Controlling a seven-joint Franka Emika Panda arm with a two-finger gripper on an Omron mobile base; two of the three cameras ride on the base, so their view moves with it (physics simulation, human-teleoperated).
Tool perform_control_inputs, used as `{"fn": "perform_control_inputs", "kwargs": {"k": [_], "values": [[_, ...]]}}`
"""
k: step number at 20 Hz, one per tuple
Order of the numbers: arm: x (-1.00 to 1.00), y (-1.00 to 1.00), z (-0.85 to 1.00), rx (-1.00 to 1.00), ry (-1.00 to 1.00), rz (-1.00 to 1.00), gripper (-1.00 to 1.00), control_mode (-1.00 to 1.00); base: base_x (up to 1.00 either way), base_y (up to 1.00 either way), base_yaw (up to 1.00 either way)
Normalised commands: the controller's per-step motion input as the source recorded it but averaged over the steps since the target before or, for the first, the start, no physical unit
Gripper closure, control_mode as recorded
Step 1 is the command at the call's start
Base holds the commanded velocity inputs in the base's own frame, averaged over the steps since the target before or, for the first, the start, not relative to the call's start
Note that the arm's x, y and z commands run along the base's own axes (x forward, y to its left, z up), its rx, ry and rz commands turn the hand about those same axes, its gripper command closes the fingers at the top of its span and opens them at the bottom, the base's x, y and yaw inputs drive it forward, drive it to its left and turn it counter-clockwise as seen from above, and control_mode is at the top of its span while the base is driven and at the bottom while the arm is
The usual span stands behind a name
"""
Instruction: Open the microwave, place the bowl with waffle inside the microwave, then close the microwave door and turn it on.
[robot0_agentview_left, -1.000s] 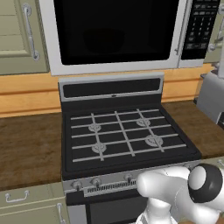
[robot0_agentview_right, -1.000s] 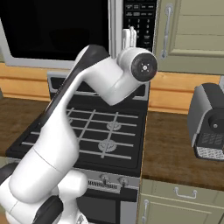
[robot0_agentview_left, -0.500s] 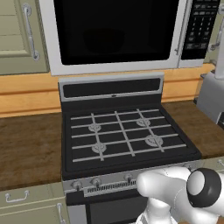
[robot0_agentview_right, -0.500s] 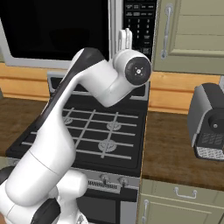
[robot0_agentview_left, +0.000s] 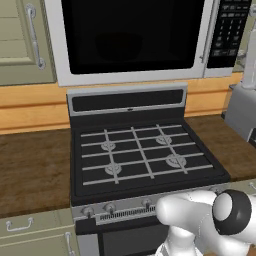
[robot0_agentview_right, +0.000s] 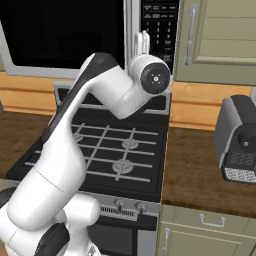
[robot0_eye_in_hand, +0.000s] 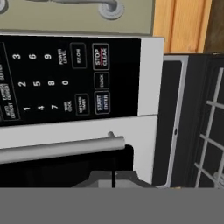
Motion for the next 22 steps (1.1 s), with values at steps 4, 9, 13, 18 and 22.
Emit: {"fn": "perform_control_inputs", "kwargs": {"k": [4,9,13,18,22], "values": [[0.39,0.09,0.30,0.00,0.00,0.00,1.00,-1.00,0.00,0.00,0.00],[0.04,-0.04,0.47,0.01,-0.03,0.04,1.00,-1.00,0.00,0.00,0.00],[0.00,-0.30,0.34,0.05,-0.05,0.01,1.00,-1.00,0.00,0.00,0.00],[0.00,-0.02,0.00,0.00,0.00,0.00,1.00,-1.00,0.00,0.00,0.00],[0.00,-0.12,0.00,0.00,-0.01,0.00,1.00,-1.00,0.00,0.00,0.00]]}}
